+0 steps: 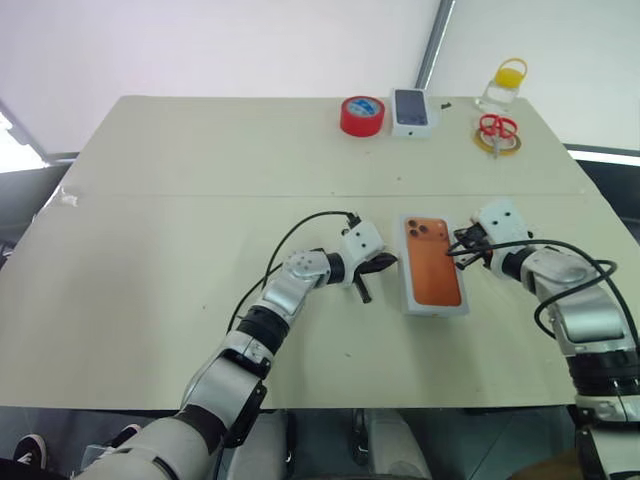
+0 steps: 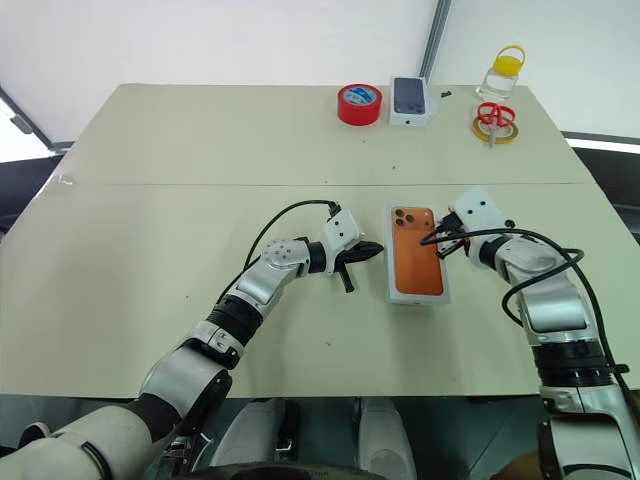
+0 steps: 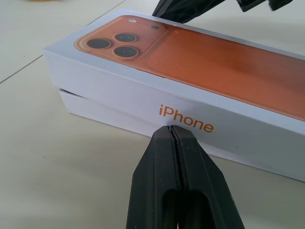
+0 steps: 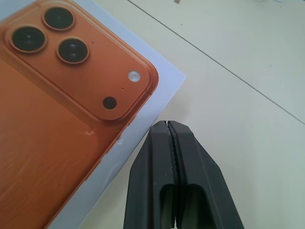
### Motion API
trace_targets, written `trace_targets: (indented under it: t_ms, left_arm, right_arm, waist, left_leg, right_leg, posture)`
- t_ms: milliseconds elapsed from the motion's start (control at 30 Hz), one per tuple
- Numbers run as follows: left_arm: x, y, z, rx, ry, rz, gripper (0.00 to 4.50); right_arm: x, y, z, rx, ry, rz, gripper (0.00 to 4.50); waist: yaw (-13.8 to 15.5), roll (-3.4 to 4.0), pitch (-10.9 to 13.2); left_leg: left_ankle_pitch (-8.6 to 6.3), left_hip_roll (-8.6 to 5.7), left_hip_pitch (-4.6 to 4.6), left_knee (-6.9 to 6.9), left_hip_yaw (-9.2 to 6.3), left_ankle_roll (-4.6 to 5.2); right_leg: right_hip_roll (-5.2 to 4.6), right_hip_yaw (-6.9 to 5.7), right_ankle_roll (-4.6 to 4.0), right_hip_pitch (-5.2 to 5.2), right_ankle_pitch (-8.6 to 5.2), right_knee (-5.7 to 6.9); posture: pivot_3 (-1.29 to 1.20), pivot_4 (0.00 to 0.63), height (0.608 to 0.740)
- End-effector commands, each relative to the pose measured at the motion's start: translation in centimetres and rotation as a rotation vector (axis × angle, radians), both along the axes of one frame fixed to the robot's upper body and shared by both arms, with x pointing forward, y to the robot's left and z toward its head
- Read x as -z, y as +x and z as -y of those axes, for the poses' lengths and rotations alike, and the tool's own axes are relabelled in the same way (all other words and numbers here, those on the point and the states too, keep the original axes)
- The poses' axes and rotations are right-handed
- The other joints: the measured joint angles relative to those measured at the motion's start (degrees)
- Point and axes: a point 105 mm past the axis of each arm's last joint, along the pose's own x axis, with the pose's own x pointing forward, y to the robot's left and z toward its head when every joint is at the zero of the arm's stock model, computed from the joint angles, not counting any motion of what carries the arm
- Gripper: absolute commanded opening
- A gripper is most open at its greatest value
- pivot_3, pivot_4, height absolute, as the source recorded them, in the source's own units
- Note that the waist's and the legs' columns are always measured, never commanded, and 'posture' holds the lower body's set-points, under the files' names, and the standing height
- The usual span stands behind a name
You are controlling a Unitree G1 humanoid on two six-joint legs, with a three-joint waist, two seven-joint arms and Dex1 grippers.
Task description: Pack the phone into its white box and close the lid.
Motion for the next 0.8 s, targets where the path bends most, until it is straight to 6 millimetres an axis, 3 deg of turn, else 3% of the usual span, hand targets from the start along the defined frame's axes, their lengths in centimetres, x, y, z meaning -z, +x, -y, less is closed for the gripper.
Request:
trace_targets:
  t_ms: [33, 200, 367, 467, 633, 800]
  left_arm:
    - [-1.3, -0.1, 0.5, 0.015, -0.029, 0.043, 0.00]
    - [-1.8, 0.3, -0.1, -0.014, -0.059, 0.034, 0.00]
    - [-2.4, 0.8, -0.8, -0.056, -0.073, 0.067, 0.00]
    - [-2.5, 0.9, -1.1, -0.066, -0.080, 0.068, 0.00]
    - [-2.3, 0.5, -1.1, -0.061, -0.078, 0.066, 0.00]
    - [-2.7, 0.2, -0.7, -0.046, -0.098, 0.060, 0.00]
  right_arm:
    - [-1.6, 0.7, -0.3, 0.000, 0.008, 0.068, 0.03]
    - [-2.5, 1.0, -0.2, 0.005, 0.005, 0.105, 0.03]
    - [-5.3, 1.3, 0.8, 0.027, 0.018, 0.206, 0.03]
    - [-5.8, 0.8, 0.0, -0.034, 0.049, 0.213, 0.03]
    - [-3.5, -0.8, -2.8, -0.173, 0.076, 0.118, 0.03]
    - [-1.2, 0.2, -3.4, -0.115, 0.036, 0.074, 0.03]
  waist:
    - [-0.03, 0.00, 0.00]
    - [-0.05, 0.00, 0.00]
    - [-0.05, 0.01, 0.00]
    - [-0.01, 0.01, 0.00]
    - [-0.03, 0.01, 0.00]
    - [-0.22, 0.01, -0.01]
  left_leg:
    - [0.00, 0.00, 0.01, 0.00, 0.00, 0.00]
    - [0.00, 0.00, 0.01, 0.00, 0.01, 0.00]
    - [0.00, 0.01, 0.02, 0.00, 0.01, 0.00]
    - [0.00, 0.01, 0.02, 0.00, 0.00, 0.00]
    - [0.00, 0.01, 0.02, 0.00, -0.01, 0.00]
    - [0.00, 0.02, 0.05, 0.02, 0.01, 0.00]
  right_leg:
    - [0.00, 0.00, 0.00, 0.00, 0.00, 0.00]
    - [0.00, 0.00, 0.00, 0.00, 0.00, 0.02]
    - [0.00, 0.01, 0.00, 0.00, 0.00, 0.03]
    - [0.00, 0.00, 0.01, 0.00, 0.01, 0.03]
    - [0.01, 0.00, 0.01, 0.01, 0.01, 0.04]
    - [0.01, 0.02, 0.00, 0.01, 0.01, 0.07]
  posture:
    - [0.00, 0.150, 0.739]
    - [0.00, 0.150, 0.739]
    - [0.00, 0.150, 0.739]
    - [0.00, 0.150, 0.739]
    - [0.00, 0.150, 0.739]
    - [0.00, 0.150, 0.739]
